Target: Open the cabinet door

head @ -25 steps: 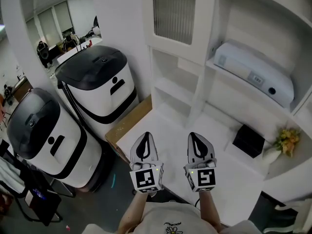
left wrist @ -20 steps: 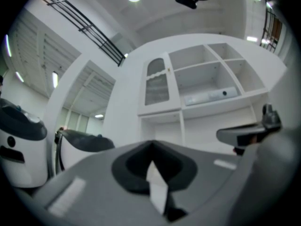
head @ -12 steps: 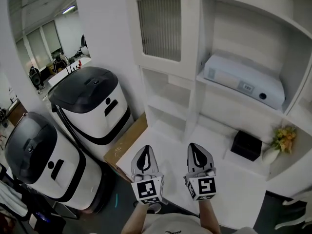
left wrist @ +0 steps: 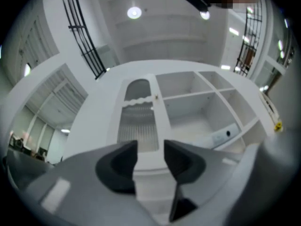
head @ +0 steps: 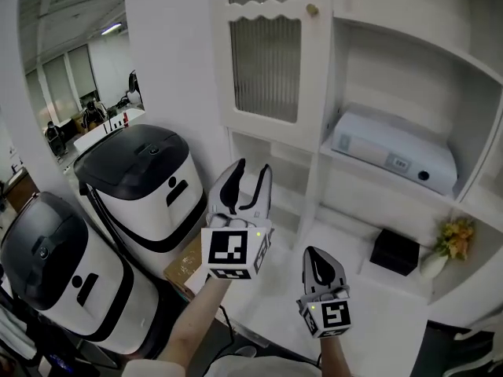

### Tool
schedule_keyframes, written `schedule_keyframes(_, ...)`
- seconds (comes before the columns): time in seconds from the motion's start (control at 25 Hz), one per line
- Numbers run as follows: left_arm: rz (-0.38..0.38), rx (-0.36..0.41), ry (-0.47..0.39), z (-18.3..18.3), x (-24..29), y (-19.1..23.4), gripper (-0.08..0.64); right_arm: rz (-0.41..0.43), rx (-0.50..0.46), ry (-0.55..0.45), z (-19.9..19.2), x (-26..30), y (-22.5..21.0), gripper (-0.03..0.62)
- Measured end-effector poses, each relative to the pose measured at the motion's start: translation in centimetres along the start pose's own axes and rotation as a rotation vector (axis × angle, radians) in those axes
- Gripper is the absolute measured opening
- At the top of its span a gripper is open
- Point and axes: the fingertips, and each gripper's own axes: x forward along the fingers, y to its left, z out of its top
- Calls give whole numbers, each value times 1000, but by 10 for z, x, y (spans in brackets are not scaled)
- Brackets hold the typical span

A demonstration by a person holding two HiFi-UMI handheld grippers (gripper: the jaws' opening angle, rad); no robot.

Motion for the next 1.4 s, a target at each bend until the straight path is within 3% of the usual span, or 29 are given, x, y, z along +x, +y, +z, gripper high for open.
schedule_keyframes(0.32,-116,-108,-141,114,113,9,194,-18,-20,11,9,-3,1,0)
schedule_keyframes(0.48,-163,-192,-191,154,159,4,193,-5,-32,22,10,-6,1,0)
schedule_keyframes(0.6,-162,-209,-225,174,188,-1,193,-10,-47,38,9,-14,-3,0)
schedule_keyframes(1.12,-114,-215,-224,188,244,-12,177,-116,-61,71,1,-44,-41,0)
schedule_keyframes(1.4,-119,-78,-240,192,247,-25,80,-140,-43,71,-3,-45,-49,0)
